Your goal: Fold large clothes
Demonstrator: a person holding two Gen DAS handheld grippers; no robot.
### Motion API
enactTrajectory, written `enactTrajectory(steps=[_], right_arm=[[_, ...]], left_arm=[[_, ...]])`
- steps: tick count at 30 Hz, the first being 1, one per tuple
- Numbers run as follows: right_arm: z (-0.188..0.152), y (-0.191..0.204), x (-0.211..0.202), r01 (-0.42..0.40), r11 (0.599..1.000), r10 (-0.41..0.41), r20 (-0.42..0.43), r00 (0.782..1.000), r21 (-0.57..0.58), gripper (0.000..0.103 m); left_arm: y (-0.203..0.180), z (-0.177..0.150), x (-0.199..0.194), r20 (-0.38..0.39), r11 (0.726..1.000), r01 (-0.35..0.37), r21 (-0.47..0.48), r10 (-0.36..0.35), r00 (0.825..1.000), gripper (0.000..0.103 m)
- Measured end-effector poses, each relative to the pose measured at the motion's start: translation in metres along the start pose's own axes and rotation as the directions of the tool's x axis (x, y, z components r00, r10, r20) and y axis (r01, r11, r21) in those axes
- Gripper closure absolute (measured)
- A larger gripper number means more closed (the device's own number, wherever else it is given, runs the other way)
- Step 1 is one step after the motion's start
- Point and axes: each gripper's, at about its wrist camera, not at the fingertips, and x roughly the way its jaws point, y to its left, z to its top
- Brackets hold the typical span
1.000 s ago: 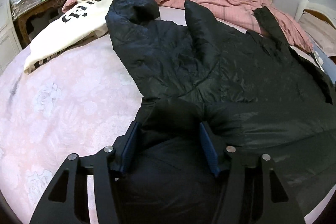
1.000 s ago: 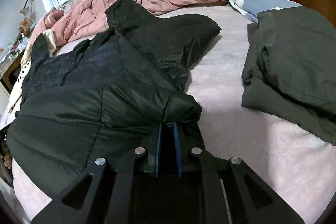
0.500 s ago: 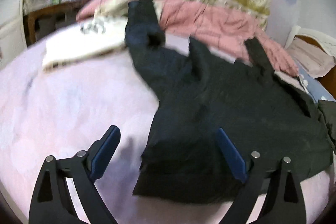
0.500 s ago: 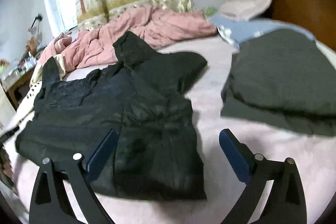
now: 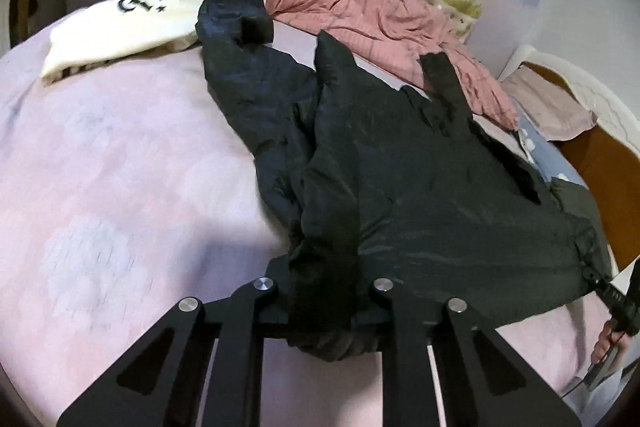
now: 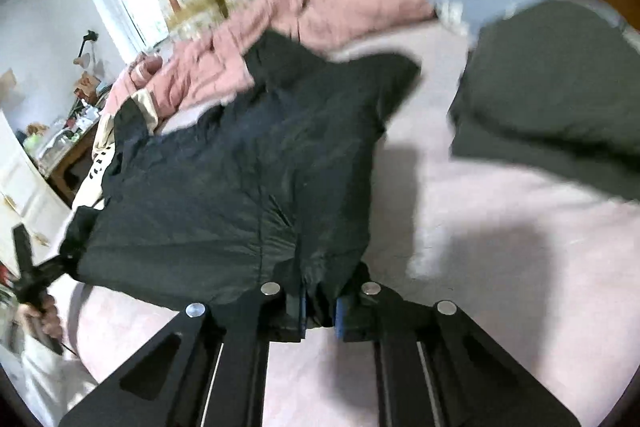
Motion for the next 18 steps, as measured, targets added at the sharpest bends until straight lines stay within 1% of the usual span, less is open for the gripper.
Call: enactTrajectory(steps=[2,3,4,5,6,7,8,9,10,11,12,13,14,15,16,17,18], right_arm=[[-0.01,-0.002,-0.015,0.038,0.999,-0.037,-0.034,0.999,0.014,0.093],[-0.019,-0.005,-0.022,0.045,0.998,-0.043,-0.049,0.998,0.04,0.093],[-0.023,-0.008,-0.025,0.051,0.997,-0.048,-0.057,0.997,0.053,0.093],[-0.029,-0.009,-0.026,0.074,0.996,-0.07,-0.071,0.995,0.056,0.091],[-0.033,-0.011,-0.026,0.111,0.993,-0.107,-0.08,0.991,0.042,0.09],[-0.035,-0.011,-0.025,0.136,0.99,-0.134,-0.077,0.988,0.022,0.087],[-0.034,-0.009,-0.025,0.172,0.985,-0.172,-0.06,0.983,-0.003,0.08],[-0.032,-0.005,-0.028,0.213,0.977,-0.214,-0.032,0.976,-0.021,0.076],[-0.031,-0.003,-0.034,0.249,0.968,-0.249,0.003,0.969,-0.037,0.074],[-0.029,0.002,-0.042,0.28,0.958,-0.277,0.054,0.959,-0.059,0.071],[-0.025,0.008,-0.049,0.297,0.952,-0.29,0.096,0.952,-0.077,0.066],[-0.021,0.019,-0.058,0.307,0.946,-0.289,0.157,0.944,-0.103,0.061],[-0.018,0.028,-0.063,0.295,0.948,-0.269,0.19,0.944,-0.12,0.044],[-0.015,0.036,-0.067,0.268,0.954,-0.237,0.209,0.949,-0.134,0.033],[-0.011,0.047,-0.069,0.211,0.964,-0.175,0.216,0.961,-0.16,0.033],[-0.008,0.056,-0.068,0.175,0.969,-0.138,0.207,0.969,-0.175,0.033],[-0.004,0.066,-0.064,0.132,0.973,-0.096,0.189,0.977,-0.187,0.033]], left_arm=[[-0.002,-0.011,-0.008,-0.01,1.0,0.004,0.008,-0.004,1.0,0.086],[-0.002,-0.017,-0.01,-0.016,1.0,-0.003,0.014,0.003,1.0,0.086],[-0.004,-0.021,-0.011,-0.021,1.0,-0.017,0.024,0.018,1.0,0.082],[-0.006,-0.025,-0.011,-0.024,0.998,-0.047,0.041,0.048,0.999,0.071],[-0.008,-0.027,-0.011,-0.016,0.994,-0.092,0.056,0.093,0.996,0.063],[-0.011,-0.03,-0.015,0.023,0.983,-0.164,0.077,0.163,0.986,0.056],[-0.016,-0.031,-0.019,0.073,0.97,-0.22,0.105,0.213,0.974,0.057],[-0.024,-0.03,-0.026,0.135,0.949,-0.279,0.145,0.26,0.956,0.057],[-0.034,-0.031,-0.033,0.199,0.922,-0.341,0.184,0.305,0.931,0.059],[-0.05,-0.034,-0.045,0.296,0.882,-0.41,0.235,0.337,0.894,0.062],[-0.062,-0.036,-0.054,0.358,0.863,-0.43,0.265,0.326,0.875,0.062],[-0.071,-0.038,-0.062,0.39,0.861,-0.423,0.284,0.299,0.871,0.062],[-0.083,-0.038,-0.069,0.406,0.869,-0.394,0.3,0.257,0.877,0.062],[-0.093,-0.036,-0.071,0.403,0.879,-0.356,0.318,0.215,0.89,0.062],[-0.104,-0.034,-0.071,0.381,0.89,-0.298,0.345,0.157,0.911,0.062],[-0.116,-0.033,-0.068,0.352,0.898,-0.241,0.367,0.106,0.93,0.062],[-0.126,-0.033,-0.064,0.322,0.904,-0.192,0.381,0.065,0.944,0.062]])
